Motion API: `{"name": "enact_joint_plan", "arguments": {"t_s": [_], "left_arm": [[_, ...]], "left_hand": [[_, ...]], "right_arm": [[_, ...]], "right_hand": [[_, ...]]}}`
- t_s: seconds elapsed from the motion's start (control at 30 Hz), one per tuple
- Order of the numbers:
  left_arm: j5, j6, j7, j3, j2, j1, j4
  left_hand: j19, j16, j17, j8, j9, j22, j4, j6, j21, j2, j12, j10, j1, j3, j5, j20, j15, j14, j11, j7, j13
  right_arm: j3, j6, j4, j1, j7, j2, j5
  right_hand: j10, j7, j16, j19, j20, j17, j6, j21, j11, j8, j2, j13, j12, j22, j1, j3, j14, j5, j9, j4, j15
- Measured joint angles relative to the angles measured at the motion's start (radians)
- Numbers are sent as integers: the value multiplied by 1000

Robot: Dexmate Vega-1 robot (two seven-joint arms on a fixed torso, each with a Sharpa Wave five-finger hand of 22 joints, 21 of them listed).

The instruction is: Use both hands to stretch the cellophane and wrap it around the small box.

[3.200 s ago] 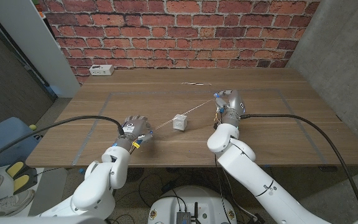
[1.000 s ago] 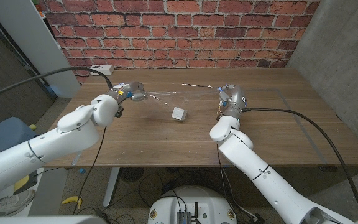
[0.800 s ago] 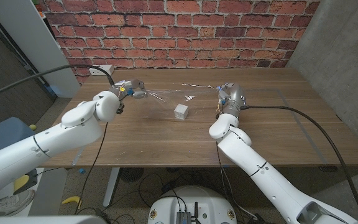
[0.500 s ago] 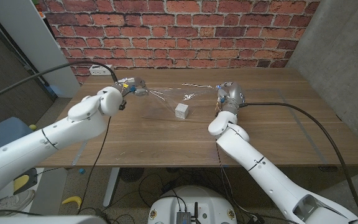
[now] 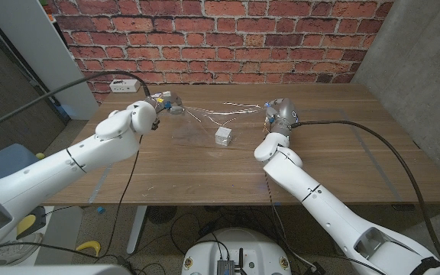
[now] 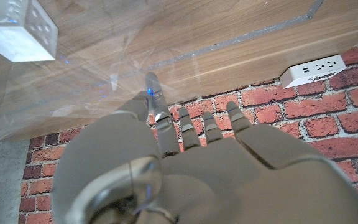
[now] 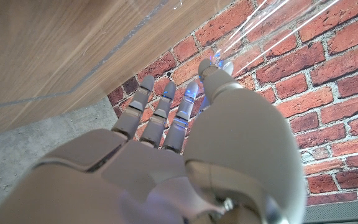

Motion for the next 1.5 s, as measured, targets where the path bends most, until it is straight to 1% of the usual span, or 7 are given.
{"name": "enact_joint_plan", "arguments": {"t_s": [0.37,0.63,0.73,1.03,1.2,1.33,1.5], "left_arm": [[31,-2,-15,42,-46,-42,58],[48,2,-10,67,-84,-61,106],[50,2,0,73,-99,-67,125],[56,-2,30,99,-147,-90,195],[67,6,44,111,-164,-101,218],[78,15,55,129,-184,-116,247],[91,24,68,147,-204,-131,274]], "left_hand": [[0,0,-2,0,-5,0,-4,3,0,0,0,14,0,4,0,0,0,0,4,4,0],[0,0,-2,-1,-2,0,-10,10,0,0,0,24,0,9,0,0,-6,6,3,11,0],[4,0,-2,-1,3,0,-13,10,0,0,0,25,0,12,0,-4,-9,9,4,11,0],[4,0,-2,-1,11,0,-16,14,0,0,0,32,0,15,0,-4,-7,15,-3,18,0],[4,0,-1,-4,12,0,-20,15,0,0,0,38,0,19,0,-4,-11,18,2,24,0],[4,0,1,-61,4,0,-17,-80,0,-16,-11,33,-16,26,0,-4,-14,22,5,13,0],[-9,0,1,-207,-28,0,-17,-322,-8,-33,-28,-17,-68,-6,0,-6,-4,12,10,-36,5]], "right_arm": [[-19,-30,49,43,5,9,-6],[-28,-52,65,60,20,10,-3],[-30,-60,66,63,26,9,2],[-20,-49,42,50,29,-5,16],[-6,-24,22,31,27,-16,24],[3,-1,10,20,20,-23,29],[8,16,1,11,14,-28,30]], "right_hand": [[-30,-29,8,6,5,15,-33,-4,5,-16,13,5,-17,0,-13,-6,-13,2,-1,5,0],[-116,-66,-12,7,18,15,-237,-11,19,-82,10,14,-52,0,-53,-7,-41,1,-6,11,3],[-153,-73,-16,4,21,19,-317,-15,27,-89,1,14,-67,4,-67,-6,-53,-2,-10,13,5],[-226,-61,-16,-7,32,46,-455,-27,54,-89,-6,16,-83,5,-210,-64,-87,-2,-15,71,3],[-236,-53,-16,-13,37,52,-469,-30,61,-89,-4,16,-87,5,-233,-73,-92,-2,-15,81,8],[-236,-53,-16,-13,37,52,-469,-30,61,-89,-5,16,-87,5,-234,-73,-99,-2,-15,81,4],[-236,-53,-16,-12,37,56,-469,-34,61,-85,-5,16,-87,5,-234,-73,-99,-2,-15,81,4]]}}
